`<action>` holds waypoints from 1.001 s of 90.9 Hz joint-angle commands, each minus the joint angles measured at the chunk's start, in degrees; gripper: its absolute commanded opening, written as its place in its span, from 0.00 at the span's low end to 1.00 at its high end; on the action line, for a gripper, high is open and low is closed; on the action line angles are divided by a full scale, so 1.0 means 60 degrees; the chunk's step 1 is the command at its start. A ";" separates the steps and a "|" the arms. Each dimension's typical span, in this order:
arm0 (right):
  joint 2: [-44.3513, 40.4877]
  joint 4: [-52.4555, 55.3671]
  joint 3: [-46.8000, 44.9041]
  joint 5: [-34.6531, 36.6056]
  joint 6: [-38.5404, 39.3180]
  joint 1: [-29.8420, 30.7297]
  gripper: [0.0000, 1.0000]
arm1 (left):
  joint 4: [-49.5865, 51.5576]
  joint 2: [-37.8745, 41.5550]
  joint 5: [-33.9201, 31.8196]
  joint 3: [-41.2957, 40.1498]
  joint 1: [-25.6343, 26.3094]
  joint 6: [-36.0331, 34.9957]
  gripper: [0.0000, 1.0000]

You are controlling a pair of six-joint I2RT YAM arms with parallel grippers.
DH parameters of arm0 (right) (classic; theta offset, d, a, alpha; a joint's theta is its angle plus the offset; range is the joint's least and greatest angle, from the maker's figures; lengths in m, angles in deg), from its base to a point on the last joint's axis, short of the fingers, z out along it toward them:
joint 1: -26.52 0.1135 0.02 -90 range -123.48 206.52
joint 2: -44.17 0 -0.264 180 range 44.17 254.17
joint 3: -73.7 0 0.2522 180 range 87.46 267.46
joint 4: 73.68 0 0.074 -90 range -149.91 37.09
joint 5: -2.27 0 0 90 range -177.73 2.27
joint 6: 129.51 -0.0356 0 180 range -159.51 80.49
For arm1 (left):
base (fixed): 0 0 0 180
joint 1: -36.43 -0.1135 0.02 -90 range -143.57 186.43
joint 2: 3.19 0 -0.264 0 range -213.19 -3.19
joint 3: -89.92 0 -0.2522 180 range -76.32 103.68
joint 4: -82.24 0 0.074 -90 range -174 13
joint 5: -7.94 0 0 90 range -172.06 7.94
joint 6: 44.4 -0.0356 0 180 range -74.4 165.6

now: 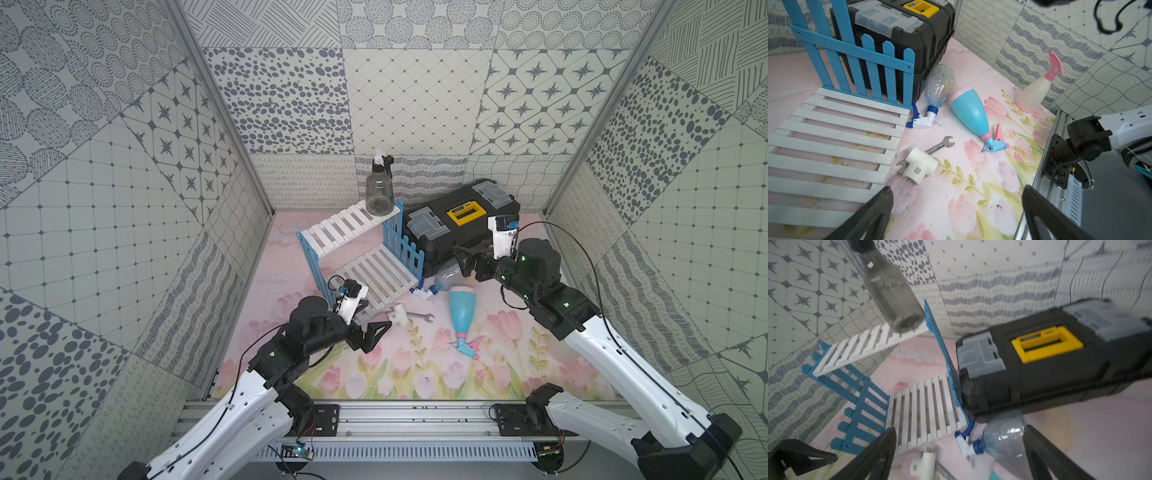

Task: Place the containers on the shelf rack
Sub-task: 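Place the container on the shelf, then pick up a container from the center of the board.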

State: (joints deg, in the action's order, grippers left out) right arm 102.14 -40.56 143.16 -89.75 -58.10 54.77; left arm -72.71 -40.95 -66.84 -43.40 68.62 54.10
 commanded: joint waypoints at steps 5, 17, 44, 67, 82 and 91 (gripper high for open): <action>0.0084 0.0761 -0.1451 -0.1553 -0.1926 -0.0657 0.97 | -0.1421 -0.0330 0.0104 -0.0021 0.0763 0.0309 0.99; 0.0822 0.0769 -0.1946 -0.1603 -0.2036 -0.0819 0.97 | -0.1611 -0.0531 -0.0277 -0.0080 0.1310 0.0160 0.98; 0.2895 0.0636 -0.1595 -0.1396 -0.1719 -0.0800 0.97 | -0.2143 -0.0607 -0.0497 -0.0423 0.1837 0.0310 0.99; 0.3671 0.0358 -0.1621 -0.0486 -0.1596 -0.0806 0.97 | -0.2078 -0.0507 -0.0512 -0.0472 0.1916 0.0281 0.99; 0.4258 -0.0099 -0.1466 -0.1146 -0.1285 -0.0783 0.97 | -0.2119 -0.0612 -0.0454 -0.0474 0.1927 0.0269 0.98; 0.4570 -0.0239 -0.1411 -0.1336 -0.1149 -0.0769 0.97 | -0.2147 -0.0613 -0.0450 -0.0525 0.1931 0.0284 0.99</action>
State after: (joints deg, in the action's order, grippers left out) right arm 127.95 -38.42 132.95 -96.03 -67.15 50.03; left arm -81.43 -44.45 -69.53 -46.15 79.94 55.49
